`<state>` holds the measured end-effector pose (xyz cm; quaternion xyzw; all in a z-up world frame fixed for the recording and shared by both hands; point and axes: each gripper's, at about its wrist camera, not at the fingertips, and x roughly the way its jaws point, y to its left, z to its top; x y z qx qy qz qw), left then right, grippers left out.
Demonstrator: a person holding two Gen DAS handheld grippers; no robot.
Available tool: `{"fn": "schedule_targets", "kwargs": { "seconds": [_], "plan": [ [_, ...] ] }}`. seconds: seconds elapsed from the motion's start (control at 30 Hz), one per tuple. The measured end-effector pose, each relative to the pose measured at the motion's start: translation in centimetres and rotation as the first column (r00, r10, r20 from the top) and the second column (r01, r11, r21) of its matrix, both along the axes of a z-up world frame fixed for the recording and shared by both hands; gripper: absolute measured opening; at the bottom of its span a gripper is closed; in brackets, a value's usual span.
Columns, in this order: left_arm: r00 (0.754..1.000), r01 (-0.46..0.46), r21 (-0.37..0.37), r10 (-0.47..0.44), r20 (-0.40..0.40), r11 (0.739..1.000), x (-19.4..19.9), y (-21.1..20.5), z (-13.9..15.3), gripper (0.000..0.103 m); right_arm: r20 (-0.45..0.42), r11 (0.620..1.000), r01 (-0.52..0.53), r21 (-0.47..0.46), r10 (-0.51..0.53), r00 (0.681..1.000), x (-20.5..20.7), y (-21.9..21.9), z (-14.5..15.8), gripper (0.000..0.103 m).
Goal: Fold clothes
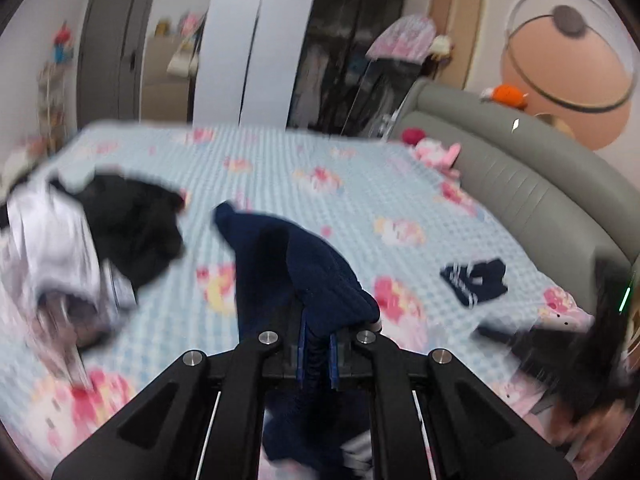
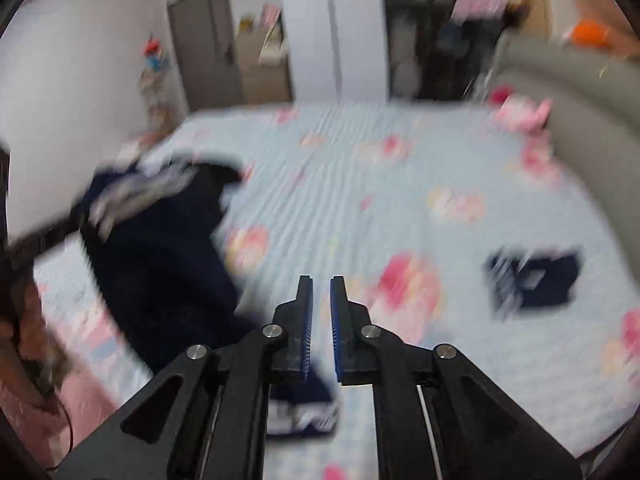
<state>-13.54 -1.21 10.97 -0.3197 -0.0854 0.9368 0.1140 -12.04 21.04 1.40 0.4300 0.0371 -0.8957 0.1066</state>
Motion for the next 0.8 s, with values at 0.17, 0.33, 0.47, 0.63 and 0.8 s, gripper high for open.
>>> {"fn": "schedule_targets", "kwargs": {
  "seconds": [0.17, 0.33, 0.47, 0.63, 0.8],
  "plan": [
    [0.994, -0.057, 0.014, 0.055, 0.09, 0.998, 1.3, -1.6, -4.4, 0.009, 0.148, 0.991, -0.079, -0.112, 0.095, 0.984, 1.4, -2.6, -4.1, 0.01],
    [0.986, -0.123, 0.024, 0.119, 0.117, 0.992, 2.5, -4.0, -6.4, 0.009, 0.237, 0.987, -0.105, -0.122, 0.132, 0.962, 1.9, -5.5, -7.7, 0.034],
    [0.979, -0.162, 0.051, 0.154, 0.135, 0.985, 3.5, -6.2, -7.4, 0.009, 0.286, 0.99, -0.11, -0.083, 0.129, 0.949, 2.0, -7.9, -10.4, 0.044],
    [0.974, -0.18, 0.044, 0.171, 0.149, 0.983, 4.8, -7.8, -8.1, 0.009, 0.31, 0.994, -0.1, -0.051, 0.11, 0.944, 1.8, -9.4, -12.8, 0.036],
    [0.97, -0.189, 0.034, 0.181, 0.164, 0.981, 5.9, -9.2, -8.9, 0.009, 0.191, 0.99, -0.111, 0.089, 0.093, 0.977, 2.4, -8.8, -11.4, 0.006]
  ]
}}
